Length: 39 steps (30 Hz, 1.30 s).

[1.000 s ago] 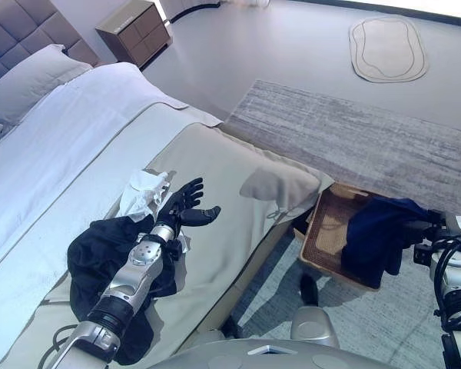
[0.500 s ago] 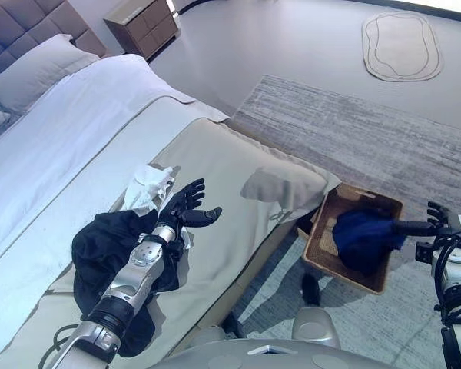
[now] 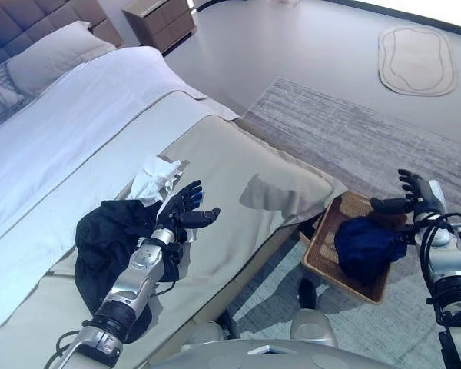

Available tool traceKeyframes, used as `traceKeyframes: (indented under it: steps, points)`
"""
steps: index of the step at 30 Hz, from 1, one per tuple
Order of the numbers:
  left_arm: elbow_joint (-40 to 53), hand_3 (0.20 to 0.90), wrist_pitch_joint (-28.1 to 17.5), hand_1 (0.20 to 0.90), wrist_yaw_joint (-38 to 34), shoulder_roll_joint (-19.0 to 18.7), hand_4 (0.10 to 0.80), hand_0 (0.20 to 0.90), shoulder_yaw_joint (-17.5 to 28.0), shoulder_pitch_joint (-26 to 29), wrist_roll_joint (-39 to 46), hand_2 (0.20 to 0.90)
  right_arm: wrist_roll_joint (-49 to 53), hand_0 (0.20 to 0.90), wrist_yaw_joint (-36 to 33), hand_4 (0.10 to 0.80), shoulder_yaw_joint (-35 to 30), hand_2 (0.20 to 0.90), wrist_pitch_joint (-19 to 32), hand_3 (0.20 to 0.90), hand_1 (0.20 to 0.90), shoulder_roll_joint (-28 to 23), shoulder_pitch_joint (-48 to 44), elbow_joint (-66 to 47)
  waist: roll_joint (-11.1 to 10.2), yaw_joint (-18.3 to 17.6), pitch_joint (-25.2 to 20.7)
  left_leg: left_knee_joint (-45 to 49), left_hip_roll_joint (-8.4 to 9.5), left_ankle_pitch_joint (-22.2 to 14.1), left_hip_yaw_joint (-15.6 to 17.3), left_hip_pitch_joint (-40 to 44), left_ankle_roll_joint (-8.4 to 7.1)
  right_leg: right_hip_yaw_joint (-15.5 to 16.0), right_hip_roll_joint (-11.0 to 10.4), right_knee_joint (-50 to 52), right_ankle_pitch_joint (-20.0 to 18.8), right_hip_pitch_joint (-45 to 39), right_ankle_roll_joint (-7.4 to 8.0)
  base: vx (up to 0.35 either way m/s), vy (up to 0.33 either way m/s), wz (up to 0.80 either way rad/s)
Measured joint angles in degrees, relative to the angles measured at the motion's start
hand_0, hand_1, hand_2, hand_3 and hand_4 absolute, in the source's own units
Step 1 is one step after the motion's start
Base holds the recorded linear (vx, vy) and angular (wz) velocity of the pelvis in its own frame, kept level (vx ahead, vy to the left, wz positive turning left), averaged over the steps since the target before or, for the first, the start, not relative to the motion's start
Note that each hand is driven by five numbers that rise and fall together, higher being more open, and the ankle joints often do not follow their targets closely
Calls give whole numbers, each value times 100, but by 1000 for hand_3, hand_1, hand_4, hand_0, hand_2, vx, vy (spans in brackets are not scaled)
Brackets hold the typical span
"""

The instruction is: Pick up the clothes from the bed and place them into the basket

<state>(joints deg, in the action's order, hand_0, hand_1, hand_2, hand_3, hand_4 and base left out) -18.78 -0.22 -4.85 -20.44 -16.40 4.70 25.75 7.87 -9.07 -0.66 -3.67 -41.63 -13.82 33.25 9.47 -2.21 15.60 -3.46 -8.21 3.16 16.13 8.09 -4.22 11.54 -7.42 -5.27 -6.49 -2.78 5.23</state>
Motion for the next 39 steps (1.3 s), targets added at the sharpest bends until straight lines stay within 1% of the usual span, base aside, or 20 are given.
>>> traceKeyframes:
  steps: [2,5,6,7,9,14,18,22,24,26,27,28,29,30,31,32,33,34,36,39]
  points:
    - [0,900,0,900,-58,34,800,900,163,-164,-1,900,3,900,36,800,127,900,7,900,900,40,-2,-145,-66,97,15,21,-6,5,-136,-10,-7,105,0,0,0,-84,-2,-8,-1,35]
    - [-5,900,1,900,-211,41,800,900,357,-275,-1,900,7,900,-4,800,181,900,8,900,900,191,-26,-353,-195,268,-10,78,-16,115,-264,-186,-59,426,-46,1,18,-150,21,-89,66,54]
    - [-44,900,1,900,-251,39,800,900,369,-215,-1,900,5,900,-104,800,197,900,8,900,900,253,-54,-416,-281,264,-16,208,24,215,-209,-379,-64,656,-142,2,18,-159,22,16,127,91]
    - [-96,900,1,900,-252,47,800,900,365,-148,-1,900,3,900,-177,800,234,900,9,900,900,258,-84,-460,-315,266,-33,234,50,289,-106,-512,26,858,-239,2,25,-177,29,71,120,88]
    - [-144,900,-1,900,-267,51,800,900,367,-124,-2,900,5,900,-309,800,348,900,7,900,900,338,-266,-458,-317,296,-32,172,108,284,-99,-561,50,1046,-252,3,74,-253,77,109,105,71]
    - [-264,900,1,900,-382,42,800,900,393,-273,-105,900,-5,900,-429,800,679,900,7,900,900,768,-530,-754,-428,626,-78,-87,246,294,-181,-424,63,1211,-319,4,90,-399,101,97,106,26]
    - [-206,900,2,900,-460,-42,800,900,626,-463,-114,900,-49,900,-623,800,886,900,-30,900,900,1220,-531,-797,-686,829,-193,-160,374,332,-416,-397,79,1442,-403,4,97,-546,109,193,139,26]
    - [-90,900,6,900,-507,-161,800,900,887,-475,-115,900,-254,900,-840,800,1084,900,-68,900,900,1385,-747,-794,-881,1045,-288,-157,434,328,-558,-478,88,1599,-456,67,99,-554,108,145,152,25]
    - [-79,900,10,900,-487,-182,800,900,889,-460,-117,900,-375,900,-932,800,1122,900,-69,900,900,1388,-888,-782,-819,1034,-315,-60,410,196,-696,-593,245,1577,-589,734,103,-328,120,159,64,41]
    - [-51,900,11,900,-465,-192,800,900,885,-444,-122,900,-470,900,-967,800,1167,900,-69,900,900,1324,-911,-782,-759,992,-307,5,379,151,-870,-571,343,1506,-760,1581,161,-22,153,129,-122,51]
    - [-34,900,11,900,-447,-306,800,900,868,-435,-133,900,-488,900,-963,800,1210,900,-68,900,900,1306,-904,-783,-760,937,-293,-61,345,192,-1177,-483,406,1149,-821,2280,551,292,191,75,-172,56]
    - [-35,900,11,900,-445,-379,800,900,866,-422,-145,900,-511,900,-961,800,1247,900,-68,900,900,1304,-911,-784,-772,884,-297,-99,344,216,-1304,-487,434,928,-708,2269,649,344,219,61,-285,90]
    - [-42,900,13,900,-459,-515,800,900,863,-353,-170,900,-582,900,-940,800,1298,900,-76,900,900,1299,-979,-784,-797,819,-266,-123,378,263,-1513,-545,466,627,-513,1967,667,409,244,3,-208,73]
    - [-41,900,13,900,-468,-559,800,900,863,-318,-179,900,-634,900,-935,800,1331,900,-103,900,900,1290,-1031,-789,-823,825,-275,-122,421,263,-1606,-600,484,552,-452,1838,667,501,244,45,-310,94]
    - [-48,900,20,900,-503,-617,800,900,834,-147,-226,900,-735,900,-926,800,1421,900,-222,900,900,1229,-1243,-792,-867,787,-255,-106,492,299,-1832,-784,531,285,-216,1458,662,655,240,40,-221,97]
    - [-46,900,21,900,-487,-637,800,900,819,-37,-237,900,-732,900,-884,800,1459,900,-313,900,900,1191,-1345,-791,-876,741,-228,-95,582,325,-1996,-891,546,253,-133,1145,644,655,220,6,-224,119]
    - [-45,900,22,900,-477,-630,800,900,799,28,-251,900,-734,900,-786,800,1478,900,-388,900,900,1154,-1387,-789,-937,778,-192,-105,711,362,-2063,-904,529,245,-122,891,574,548,142,-58,-118,107]
    - [-41,900,22,900,-478,-532,800,900,792,3,-254,900,-760,900,-696,800,1543,900,-444,900,900,1080,-1417,-775,-841,833,-174,-102,712,404,-2151,-921,468,338,-106,725,447,412,-8,-76,-87,68]
    - [22,900,4,900,-458,-501,800,900,772,-84,-253,900,-861,900,-523,800,1820,900,-507,900,900,871,-1591,-744,-712,1048,-139,-67,593,400,-2048,-1066,409,520,26,435,340,346,-111,-76,-42,38]
    - [-4,900,1,900,-387,-488,800,900,746,-148,-246,900,-1098,900,-351,800,2123,900,-551,900,900,778,-2026,-342,-674,1266,-83,-60,493,550,-2119,-1284,157,808,181,211,282,338,-160,-62,26,35]
